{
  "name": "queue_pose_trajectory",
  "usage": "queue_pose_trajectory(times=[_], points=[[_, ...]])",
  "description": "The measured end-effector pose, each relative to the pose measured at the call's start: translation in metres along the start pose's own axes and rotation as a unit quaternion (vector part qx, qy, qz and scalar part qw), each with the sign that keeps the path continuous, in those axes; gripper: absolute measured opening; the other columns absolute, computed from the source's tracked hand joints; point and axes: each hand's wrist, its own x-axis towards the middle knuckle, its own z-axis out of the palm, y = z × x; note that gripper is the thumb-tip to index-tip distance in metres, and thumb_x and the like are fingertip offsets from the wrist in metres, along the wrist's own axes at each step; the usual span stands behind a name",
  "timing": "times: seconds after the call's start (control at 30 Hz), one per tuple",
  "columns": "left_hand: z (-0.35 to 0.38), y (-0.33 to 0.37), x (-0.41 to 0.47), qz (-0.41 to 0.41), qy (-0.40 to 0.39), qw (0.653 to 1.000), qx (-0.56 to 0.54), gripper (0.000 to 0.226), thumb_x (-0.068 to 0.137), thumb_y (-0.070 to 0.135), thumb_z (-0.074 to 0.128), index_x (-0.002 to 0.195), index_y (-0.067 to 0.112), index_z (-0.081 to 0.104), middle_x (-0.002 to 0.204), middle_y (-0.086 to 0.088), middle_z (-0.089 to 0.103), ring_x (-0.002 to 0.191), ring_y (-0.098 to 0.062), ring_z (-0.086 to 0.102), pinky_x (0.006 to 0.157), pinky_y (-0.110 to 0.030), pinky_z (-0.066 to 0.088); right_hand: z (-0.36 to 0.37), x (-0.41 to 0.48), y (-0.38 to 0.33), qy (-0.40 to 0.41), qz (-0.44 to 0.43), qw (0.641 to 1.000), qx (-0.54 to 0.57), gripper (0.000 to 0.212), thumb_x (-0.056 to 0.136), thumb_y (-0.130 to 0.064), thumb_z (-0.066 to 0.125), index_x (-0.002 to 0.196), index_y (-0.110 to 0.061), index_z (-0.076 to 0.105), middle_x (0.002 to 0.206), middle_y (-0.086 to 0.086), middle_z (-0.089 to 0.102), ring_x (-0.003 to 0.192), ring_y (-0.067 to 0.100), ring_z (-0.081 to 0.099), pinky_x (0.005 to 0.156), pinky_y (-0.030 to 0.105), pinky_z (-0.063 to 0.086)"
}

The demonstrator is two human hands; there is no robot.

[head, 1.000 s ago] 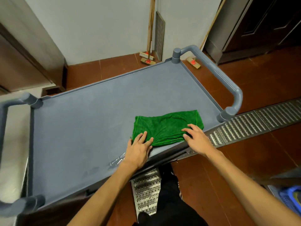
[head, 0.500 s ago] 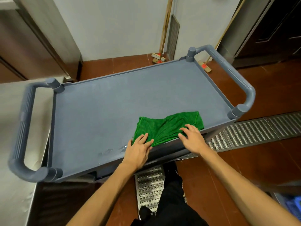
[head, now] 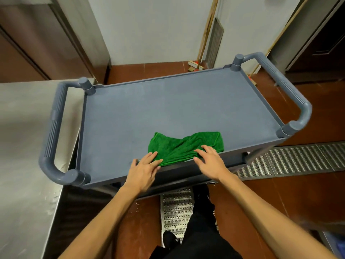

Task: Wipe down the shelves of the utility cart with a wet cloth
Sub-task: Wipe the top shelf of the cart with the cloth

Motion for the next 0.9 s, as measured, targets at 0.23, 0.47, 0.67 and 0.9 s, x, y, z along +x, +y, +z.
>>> queue_pose_trajectory(times=[0.23,0.47,0.67,0.9], points=[[-0.001,-0.037,-0.026,-0.027,0.047,0.998,-0.018,0.035,0.103,0.034,0.044,0.131,0.029,0.064,0.157,0.007,0.041,0.147,-0.017,0.037,0.110,-0.049,0.033,0.022,0.002,-0.034,-0.017,-0.028,0.999,0.020,0.050,0.101,-0.042,0.046,0.146,-0.020,0.046,0.160,0.008,0.027,0.148,0.026,0.018,0.120,0.037,0.016],[-0.007,-0.071,-0.059,-0.077,0.063,0.995,-0.019,0.035,0.102,0.036,0.042,0.129,0.031,0.064,0.156,0.011,0.042,0.146,-0.017,0.037,0.110,-0.050,0.034,0.046,0.003,-0.070,-0.035,-0.075,0.997,0.004,0.053,0.100,-0.044,0.046,0.148,-0.022,0.043,0.161,0.009,0.023,0.149,0.028,0.015,0.122,0.039,0.014],[-0.015,-0.096,-0.080,-0.120,0.043,0.992,-0.018,0.037,0.106,0.036,0.037,0.137,0.033,0.057,0.160,0.014,0.033,0.150,-0.015,0.029,0.117,-0.053,0.025,0.055,0.010,-0.099,-0.071,-0.115,0.991,-0.015,0.050,0.100,-0.044,0.045,0.147,-0.026,0.044,0.161,0.011,0.023,0.148,0.030,0.017,0.122,0.040,0.015],[-0.022,-0.120,-0.099,-0.131,0.077,0.988,0.036,0.040,0.095,0.028,0.042,0.121,0.015,0.070,0.144,-0.008,0.057,0.132,-0.034,0.054,0.107,-0.048,0.043,0.076,0.008,-0.140,-0.080,-0.152,0.984,-0.039,0.052,0.100,-0.044,0.044,0.149,-0.027,0.041,0.162,0.012,0.017,0.149,0.030,0.009,0.123,0.042,0.011]])
